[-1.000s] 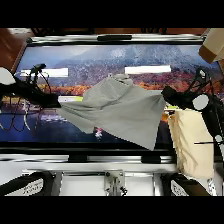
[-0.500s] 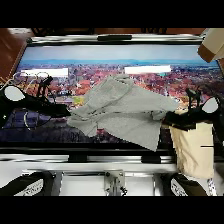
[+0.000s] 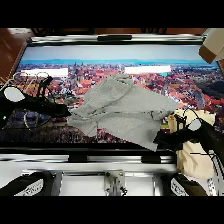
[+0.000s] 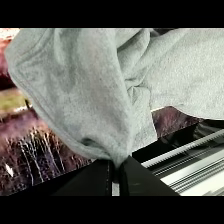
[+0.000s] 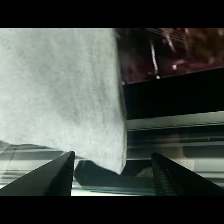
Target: Fold the shirts.
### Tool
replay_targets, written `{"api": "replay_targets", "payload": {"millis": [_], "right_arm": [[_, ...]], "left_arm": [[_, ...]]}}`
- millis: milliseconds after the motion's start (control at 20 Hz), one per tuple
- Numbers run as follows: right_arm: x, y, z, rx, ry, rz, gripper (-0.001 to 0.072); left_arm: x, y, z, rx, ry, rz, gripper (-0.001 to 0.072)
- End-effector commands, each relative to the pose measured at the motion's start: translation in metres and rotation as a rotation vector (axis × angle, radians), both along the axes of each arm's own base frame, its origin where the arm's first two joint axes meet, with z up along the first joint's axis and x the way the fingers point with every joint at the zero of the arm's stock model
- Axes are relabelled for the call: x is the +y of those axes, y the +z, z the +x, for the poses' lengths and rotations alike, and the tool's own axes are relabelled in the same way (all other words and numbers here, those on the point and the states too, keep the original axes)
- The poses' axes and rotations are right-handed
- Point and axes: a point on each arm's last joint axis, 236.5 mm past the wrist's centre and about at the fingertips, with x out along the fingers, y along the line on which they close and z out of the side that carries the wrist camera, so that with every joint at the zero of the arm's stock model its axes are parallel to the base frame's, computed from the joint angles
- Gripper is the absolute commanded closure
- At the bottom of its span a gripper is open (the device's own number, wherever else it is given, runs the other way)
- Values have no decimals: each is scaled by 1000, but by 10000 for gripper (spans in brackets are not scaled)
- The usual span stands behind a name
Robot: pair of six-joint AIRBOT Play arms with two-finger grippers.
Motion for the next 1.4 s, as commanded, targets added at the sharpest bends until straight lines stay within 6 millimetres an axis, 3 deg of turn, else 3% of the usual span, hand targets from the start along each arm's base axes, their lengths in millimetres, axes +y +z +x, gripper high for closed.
{"api": "replay_targets", "payload": {"millis": [0, 100, 150, 200, 250, 350, 400, 450, 500, 550, 600, 650, 700, 750, 800, 850, 900, 1000, 1100, 1200, 1350], "right_arm": [[13, -21, -4, 30, 8, 7, 129], [26, -26, 11, -21, -5, 0, 132], [32, -27, 19, -53, -19, -5, 190], [39, -26, 25, -75, -23, 4, 441], [46, -21, 31, -90, -35, 17, 634], [53, 3, 52, -169, 11, 32, 644], [53, 30, 71, -256, 48, 33, 644], [51, 69, 96, -386, 77, 23, 645], [47, 117, 121, -543, 106, -6, 645], [42, 184, 145, -744, 131, -43, 645], [36, 258, 161, -959, 151, -92, 645], [30, 349, 165, -1211, 161, -146, 645], [25, 435, 153, -1442, 143, -183, 645], [20, 520, 126, -1671, 98, -205, 645], [17, 584, 93, -1845, 55, -208, 645], [14, 635, 55, -1987, 21, -207, 645], [12, 666, 24, -2077, 8, -209, 645], [10, 702, -26, -2193, -10, -207, 644], [9, 714, -50, -2232, -35, -179, 645], [11, 708, -47, -2197, -31, -162, 644], [15, 664, -8, -2002, 45, -200, 644]], "left_arm": [[0, 0, 1, -7, 1, 0, 665], [0, 0, 2, -8, 1, 0, 665], [0, 0, 2, -9, 2, 0, 665], [0, 1, 3, -17, 2, 1, 665], [1, 2, 6, -35, -4, 4, 665], [6, 14, 16, -84, 1, 14, 666], [12, 33, 26, -138, 13, 21, 666], [19, 65, 39, -228, 32, 27, 667], [28, 112, 52, -350, 55, 29, 667], [36, 167, 59, -490, 80, 32, 667], [46, 239, 59, -675, 114, 35, 666], [54, 313, 48, -869, 151, 37, 666], [61, 395, 22, -1093, 194, 36, 666], [65, 464, -15, -1292, 237, 27, 666], [68, 522, -60, -1473, 277, 10, 666], [69, 570, -111, -1634, 322, -25, 666], [70, 602, -159, -1764, 359, -54, 666], [69, 631, -232, -1935, 391, -81, 666], [76, 630, -262, -1954, 447, -60, 666], [94, 615, -258, -1887, 517, 28, 666], [122, 569, -212, -1676, 560, 224, 666]]}}
